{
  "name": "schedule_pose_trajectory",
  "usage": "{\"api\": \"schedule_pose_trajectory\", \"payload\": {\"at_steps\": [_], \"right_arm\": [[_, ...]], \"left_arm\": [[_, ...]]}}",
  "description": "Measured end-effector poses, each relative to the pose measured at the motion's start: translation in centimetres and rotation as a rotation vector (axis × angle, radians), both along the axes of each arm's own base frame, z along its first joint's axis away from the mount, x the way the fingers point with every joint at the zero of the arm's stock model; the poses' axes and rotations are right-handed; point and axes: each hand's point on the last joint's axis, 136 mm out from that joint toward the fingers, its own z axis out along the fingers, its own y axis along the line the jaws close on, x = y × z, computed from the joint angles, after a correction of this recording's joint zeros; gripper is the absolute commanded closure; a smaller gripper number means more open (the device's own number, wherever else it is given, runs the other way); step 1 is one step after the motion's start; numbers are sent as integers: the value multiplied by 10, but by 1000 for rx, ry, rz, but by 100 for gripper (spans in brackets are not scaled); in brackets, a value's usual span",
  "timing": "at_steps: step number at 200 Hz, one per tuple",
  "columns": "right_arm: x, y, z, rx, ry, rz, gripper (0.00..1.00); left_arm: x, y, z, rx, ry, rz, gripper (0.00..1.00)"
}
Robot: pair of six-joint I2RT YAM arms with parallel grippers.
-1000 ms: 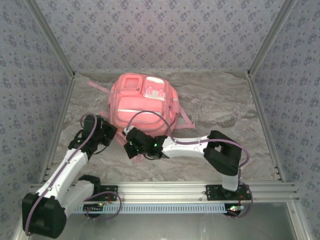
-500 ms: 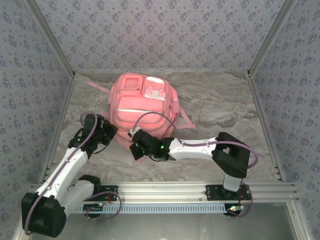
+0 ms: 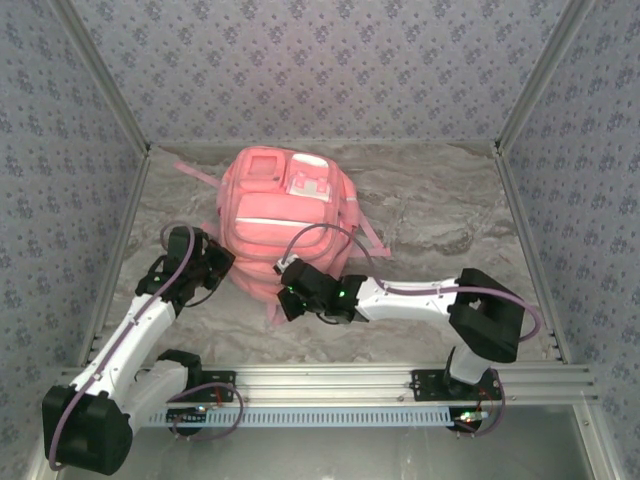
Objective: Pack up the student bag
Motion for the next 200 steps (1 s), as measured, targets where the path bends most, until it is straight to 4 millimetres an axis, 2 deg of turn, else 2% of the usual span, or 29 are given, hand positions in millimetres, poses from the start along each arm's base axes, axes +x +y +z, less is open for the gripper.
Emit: {"api": "schedule_pose_trajectory", "payload": {"at_steps": [65, 109, 117, 131, 150, 177, 200], "right_arm": [[6, -32, 2, -42, -7, -7, 100], [2, -32, 5, -26, 7, 36, 100], [1, -30, 5, -16, 11, 42, 100], [0, -23, 5, 6, 25, 46, 100], [2, -8, -1, 25, 53, 42, 100], [4, 29, -7, 54, 91, 54, 100], [5, 68, 3, 90, 82, 83, 100]], "left_arm": [[0, -1, 4, 17, -6, -23, 100], [1, 0, 4, 40, 3, -39, 100], [2, 1, 5, 51, 8, -39, 95], [4, 3, 8, 71, 8, -40, 70], [6, 8, 17, 87, 6, -25, 51], [-3, 13, 35, 79, -13, -2, 39], [-22, 17, 44, 63, -22, 11, 36]]}}
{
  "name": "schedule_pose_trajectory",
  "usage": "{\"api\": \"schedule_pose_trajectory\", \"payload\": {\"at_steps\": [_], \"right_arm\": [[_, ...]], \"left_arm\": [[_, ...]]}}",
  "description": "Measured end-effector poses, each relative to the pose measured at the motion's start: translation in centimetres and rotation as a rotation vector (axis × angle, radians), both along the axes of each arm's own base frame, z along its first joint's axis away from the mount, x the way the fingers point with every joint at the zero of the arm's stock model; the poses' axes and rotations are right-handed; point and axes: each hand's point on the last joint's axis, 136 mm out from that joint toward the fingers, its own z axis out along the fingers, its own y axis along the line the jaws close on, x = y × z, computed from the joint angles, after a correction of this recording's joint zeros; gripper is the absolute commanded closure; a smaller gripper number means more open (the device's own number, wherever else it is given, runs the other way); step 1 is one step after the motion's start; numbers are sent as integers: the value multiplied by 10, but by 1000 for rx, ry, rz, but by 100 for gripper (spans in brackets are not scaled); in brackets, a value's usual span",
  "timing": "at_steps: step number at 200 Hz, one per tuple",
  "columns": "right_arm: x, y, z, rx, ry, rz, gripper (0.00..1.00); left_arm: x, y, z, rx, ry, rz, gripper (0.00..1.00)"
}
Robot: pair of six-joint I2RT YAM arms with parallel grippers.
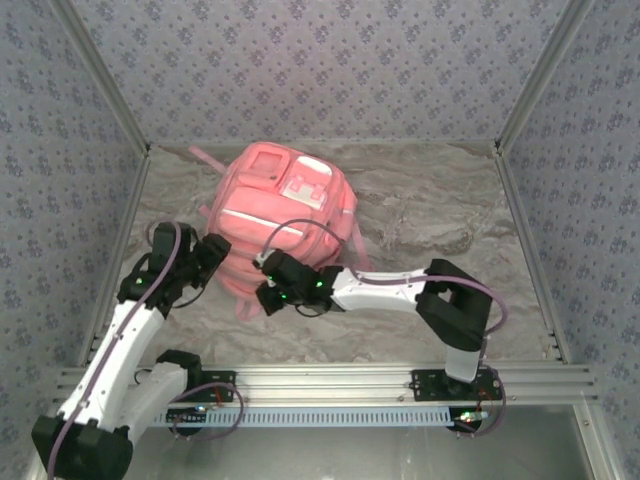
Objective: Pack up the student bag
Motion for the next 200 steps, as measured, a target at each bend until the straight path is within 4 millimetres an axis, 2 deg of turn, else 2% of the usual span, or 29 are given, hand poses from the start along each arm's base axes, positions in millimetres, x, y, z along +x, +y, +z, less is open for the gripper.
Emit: {"api": "schedule_pose_trajectory", "payload": {"at_steps": [15, 34, 60, 89, 121, 177, 200], "right_arm": [[0, 17, 9, 33, -10, 9, 100], [0, 22, 12, 48, -8, 6, 100], [0, 22, 12, 51, -1, -1, 100], [1, 22, 12, 53, 2, -4, 100], [1, 23, 12, 59, 7, -9, 100], [2, 23, 11, 58, 7, -17, 100], [3, 21, 9, 47, -7, -22, 100]], "left_arm": [[-9, 2, 3, -11, 0, 8, 35], [-15, 3, -4, -17, 23, 16, 35], [-18, 3, -25, -3, 88, 17, 36], [-10, 1, -49, 3, 152, 21, 40], [-1, -5, -59, -25, 164, 22, 52], [7, -6, -56, -41, 123, 40, 87], [8, -5, -57, -28, 123, 36, 92]]}}
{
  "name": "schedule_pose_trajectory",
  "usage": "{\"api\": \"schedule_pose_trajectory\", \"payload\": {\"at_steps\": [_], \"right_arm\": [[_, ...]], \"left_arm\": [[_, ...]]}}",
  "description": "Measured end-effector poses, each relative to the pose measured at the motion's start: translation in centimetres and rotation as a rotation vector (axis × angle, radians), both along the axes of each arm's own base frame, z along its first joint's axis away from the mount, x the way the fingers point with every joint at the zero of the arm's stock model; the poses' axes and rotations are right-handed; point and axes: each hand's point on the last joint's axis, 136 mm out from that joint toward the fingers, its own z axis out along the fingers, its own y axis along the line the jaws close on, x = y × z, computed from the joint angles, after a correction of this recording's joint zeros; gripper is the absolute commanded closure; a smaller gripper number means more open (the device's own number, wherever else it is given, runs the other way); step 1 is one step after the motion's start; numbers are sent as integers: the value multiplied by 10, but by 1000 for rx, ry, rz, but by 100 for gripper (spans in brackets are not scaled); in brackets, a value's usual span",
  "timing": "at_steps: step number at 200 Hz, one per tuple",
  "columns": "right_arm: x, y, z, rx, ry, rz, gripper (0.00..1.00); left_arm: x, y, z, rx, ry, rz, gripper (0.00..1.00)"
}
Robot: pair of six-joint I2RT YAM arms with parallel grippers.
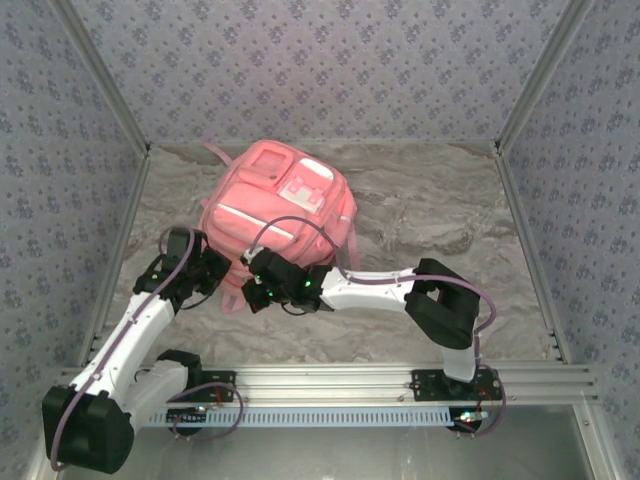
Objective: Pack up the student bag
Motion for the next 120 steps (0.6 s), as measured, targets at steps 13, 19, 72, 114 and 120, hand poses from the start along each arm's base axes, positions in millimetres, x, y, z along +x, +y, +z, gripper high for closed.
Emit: {"api": "schedule_pose_trajectory", "payload": {"at_steps": [13, 19, 72, 114, 120], "right_arm": [[0, -4, -4, -14, -6, -1, 100], [-1, -6, -6, -21, -8, -3, 100], [-7, -35, -19, -72, -19, -24, 100], [-4, -52, -20, -88, -25, -43, 100], [-3, -54, -20, -88, -24, -47, 100]], "left_arm": [[0, 0, -1, 2, 5, 0, 92], [0, 0, -1, 4, 5, -2, 92], [0, 1, -1, 12, 6, -12, 92], [-1, 1, 1, 13, 2, -21, 93], [-1, 1, 2, 15, 0, -23, 92]]}}
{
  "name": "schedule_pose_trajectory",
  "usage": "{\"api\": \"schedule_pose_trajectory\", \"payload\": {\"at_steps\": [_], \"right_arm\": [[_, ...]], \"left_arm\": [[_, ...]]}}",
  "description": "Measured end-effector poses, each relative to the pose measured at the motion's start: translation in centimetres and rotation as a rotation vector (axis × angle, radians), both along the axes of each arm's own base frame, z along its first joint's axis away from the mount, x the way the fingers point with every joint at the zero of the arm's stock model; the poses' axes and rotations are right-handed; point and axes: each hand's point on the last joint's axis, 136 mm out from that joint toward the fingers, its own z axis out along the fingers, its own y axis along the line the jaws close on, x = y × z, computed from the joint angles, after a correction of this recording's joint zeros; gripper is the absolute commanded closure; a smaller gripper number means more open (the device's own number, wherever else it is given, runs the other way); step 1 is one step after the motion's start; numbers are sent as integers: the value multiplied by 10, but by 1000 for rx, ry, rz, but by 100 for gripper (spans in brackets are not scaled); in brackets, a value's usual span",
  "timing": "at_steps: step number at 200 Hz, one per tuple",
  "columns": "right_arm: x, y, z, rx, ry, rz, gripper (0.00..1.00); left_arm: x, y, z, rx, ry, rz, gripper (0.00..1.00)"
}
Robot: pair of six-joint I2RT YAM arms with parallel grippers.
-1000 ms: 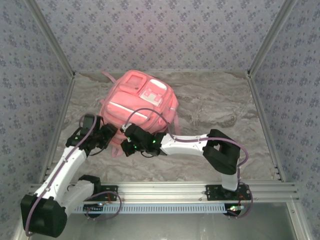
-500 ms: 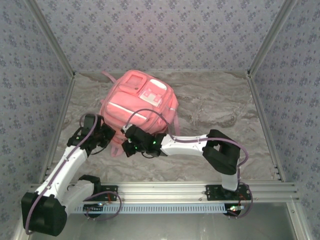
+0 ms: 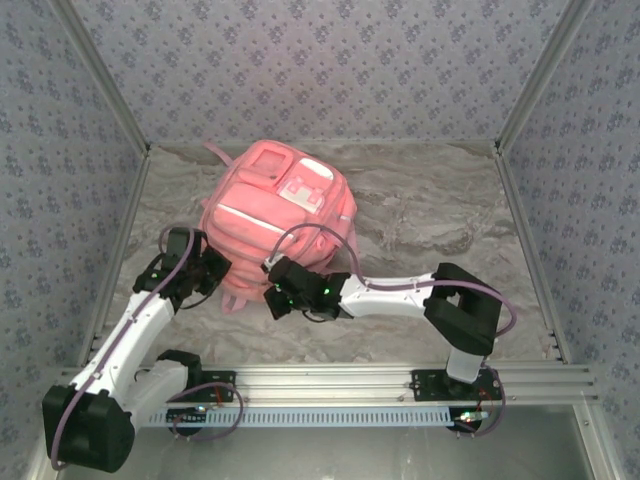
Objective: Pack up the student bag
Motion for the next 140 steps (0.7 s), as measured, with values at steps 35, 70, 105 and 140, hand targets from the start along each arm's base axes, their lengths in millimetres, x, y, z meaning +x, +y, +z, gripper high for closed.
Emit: {"api": "schedule_pose_trajectory", "payload": {"at_steps": [35, 70, 105, 140], "right_arm": [[13, -20, -6, -18, 10, -42, 100], [24, -33, -11, -42, 17, -67, 100], [29, -39, -8, -46, 11, -66, 100], [35, -50, -8, -53, 12, -75, 100]], "left_arm": [[-1, 1, 6, 2, -23, -5, 93], [-2, 4, 9, 10, -33, -3, 92], [-1, 7, 15, 21, -46, -1, 91], [1, 14, 18, 37, -49, -2, 85]]}}
